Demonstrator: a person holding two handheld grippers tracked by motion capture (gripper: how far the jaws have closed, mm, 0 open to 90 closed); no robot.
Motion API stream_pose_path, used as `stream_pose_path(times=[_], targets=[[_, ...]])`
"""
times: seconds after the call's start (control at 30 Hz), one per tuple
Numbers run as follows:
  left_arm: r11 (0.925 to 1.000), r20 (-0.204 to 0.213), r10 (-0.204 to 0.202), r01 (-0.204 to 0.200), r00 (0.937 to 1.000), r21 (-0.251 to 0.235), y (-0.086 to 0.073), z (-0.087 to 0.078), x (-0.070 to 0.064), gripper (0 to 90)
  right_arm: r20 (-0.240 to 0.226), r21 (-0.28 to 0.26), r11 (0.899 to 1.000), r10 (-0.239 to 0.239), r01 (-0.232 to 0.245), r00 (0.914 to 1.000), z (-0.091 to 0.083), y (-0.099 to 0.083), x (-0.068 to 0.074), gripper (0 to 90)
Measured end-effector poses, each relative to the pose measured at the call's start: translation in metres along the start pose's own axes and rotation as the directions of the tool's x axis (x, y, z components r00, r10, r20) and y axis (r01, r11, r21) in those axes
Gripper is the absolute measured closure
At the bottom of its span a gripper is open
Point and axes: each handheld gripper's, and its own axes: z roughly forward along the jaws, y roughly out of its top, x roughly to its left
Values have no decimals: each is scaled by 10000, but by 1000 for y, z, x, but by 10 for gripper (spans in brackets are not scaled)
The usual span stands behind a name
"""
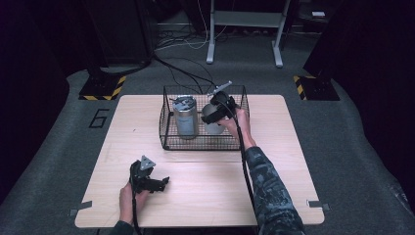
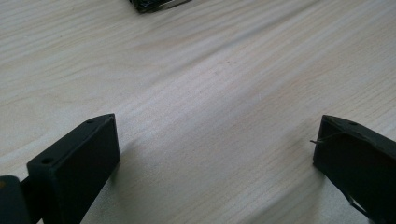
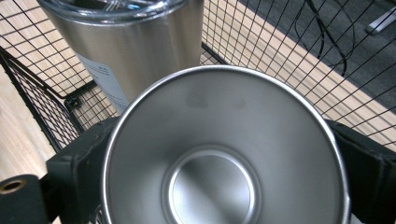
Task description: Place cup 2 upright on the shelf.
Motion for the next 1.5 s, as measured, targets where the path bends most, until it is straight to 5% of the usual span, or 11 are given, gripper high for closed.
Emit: stream_pose_path(times=[1.5], targets=[[10000, 24, -20, 20, 10000, 24, 0, 0, 0, 3, -114, 775, 9941, 764, -753, 9970, 34, -14, -2, 55]])
